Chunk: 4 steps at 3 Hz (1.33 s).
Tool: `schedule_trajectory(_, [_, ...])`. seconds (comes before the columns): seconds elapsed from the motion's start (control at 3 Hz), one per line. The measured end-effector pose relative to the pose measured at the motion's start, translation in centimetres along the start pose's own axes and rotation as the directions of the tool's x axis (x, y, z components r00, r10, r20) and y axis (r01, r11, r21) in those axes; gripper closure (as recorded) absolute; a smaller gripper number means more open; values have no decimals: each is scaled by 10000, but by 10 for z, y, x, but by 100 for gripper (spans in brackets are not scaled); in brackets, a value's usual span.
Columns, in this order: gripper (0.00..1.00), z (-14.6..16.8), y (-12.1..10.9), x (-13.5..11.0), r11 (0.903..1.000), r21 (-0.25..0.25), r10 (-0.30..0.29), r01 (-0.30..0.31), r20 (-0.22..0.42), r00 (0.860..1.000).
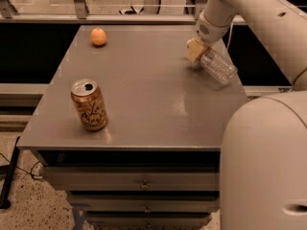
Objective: Place water bottle upright
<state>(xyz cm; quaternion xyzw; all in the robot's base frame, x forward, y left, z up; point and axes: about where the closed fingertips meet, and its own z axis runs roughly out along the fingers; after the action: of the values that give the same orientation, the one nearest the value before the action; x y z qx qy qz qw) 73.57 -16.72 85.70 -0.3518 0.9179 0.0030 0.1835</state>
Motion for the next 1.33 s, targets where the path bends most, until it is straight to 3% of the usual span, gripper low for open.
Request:
schedule_trajectory(0.33, [100,-23,16,-24,9980,-258,-555,581,922,9942])
schedule_trajectory(0.67, [100,-54,30,-44,9924,-379,-1069,1171,2067,9726])
schedule_trajectory(1.0, [100,-86,43,-56,9836,-578,-1412,1710,3440,9283])
schedule_trajectory(1.33, [100,-110,55,-58,9710,-1019,-1367,2164,5060,8516])
